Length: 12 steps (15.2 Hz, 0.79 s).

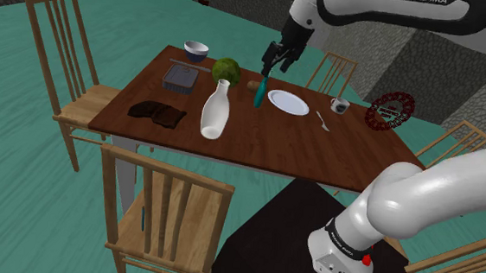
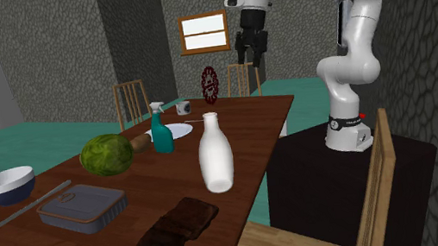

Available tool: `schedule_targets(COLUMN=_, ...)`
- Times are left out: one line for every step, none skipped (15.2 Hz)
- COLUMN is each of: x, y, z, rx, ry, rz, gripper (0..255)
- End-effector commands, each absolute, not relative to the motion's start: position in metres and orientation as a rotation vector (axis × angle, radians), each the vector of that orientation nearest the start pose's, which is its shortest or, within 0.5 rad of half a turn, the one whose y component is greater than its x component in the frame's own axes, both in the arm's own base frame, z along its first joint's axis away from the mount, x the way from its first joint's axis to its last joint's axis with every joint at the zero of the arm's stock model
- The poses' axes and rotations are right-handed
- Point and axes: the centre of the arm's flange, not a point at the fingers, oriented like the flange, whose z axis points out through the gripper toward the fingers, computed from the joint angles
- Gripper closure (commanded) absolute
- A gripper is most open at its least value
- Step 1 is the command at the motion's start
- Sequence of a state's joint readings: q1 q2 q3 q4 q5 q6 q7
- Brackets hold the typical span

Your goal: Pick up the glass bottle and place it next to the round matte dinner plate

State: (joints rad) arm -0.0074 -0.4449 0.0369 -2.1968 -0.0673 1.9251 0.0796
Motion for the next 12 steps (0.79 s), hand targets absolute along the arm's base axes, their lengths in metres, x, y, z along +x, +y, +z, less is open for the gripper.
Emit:
schedule_targets(x=0.460, y=0.010, z=0.559, rx=-3.189, ry=0.053, rz=-0.268, gripper=0)
schedule_targets(x=0.471, y=0.010, z=0.551, rx=-3.184, ry=0.052, rz=-0.260, gripper=0)
schedule_targets(x=0.483, y=0.010, z=0.544, rx=-3.179, ry=0.051, rz=-0.252, gripper=0)
schedule_targets(x=0.494, y=0.011, z=0.536, rx=-3.173, ry=0.051, rz=-0.244, gripper=0)
schedule_targets(x=0.505, y=0.011, z=0.529, rx=-3.168, ry=0.050, rz=-0.236, gripper=0)
schedule_targets(x=0.516, y=0.012, z=0.521, rx=-3.163, ry=0.049, rz=-0.228, gripper=0)
schedule_targets(x=0.528, y=0.012, z=0.513, rx=-3.157, ry=0.048, rz=-0.220, gripper=0)
schedule_targets(x=0.539, y=0.013, z=0.505, rx=-3.152, ry=0.047, rz=-0.213, gripper=0)
schedule_targets(x=0.550, y=0.014, z=0.497, rx=-3.146, ry=0.046, rz=-0.205, gripper=0)
schedule_targets(x=0.561, y=0.015, z=0.490, rx=-3.141, ry=0.045, rz=-0.197, gripper=0)
schedule_targets(x=0.572, y=0.015, z=0.482, rx=-3.136, ry=0.044, rz=-0.189, gripper=0)
schedule_targets(x=0.583, y=0.016, z=0.474, rx=-3.130, ry=0.043, rz=-0.181, gripper=0)
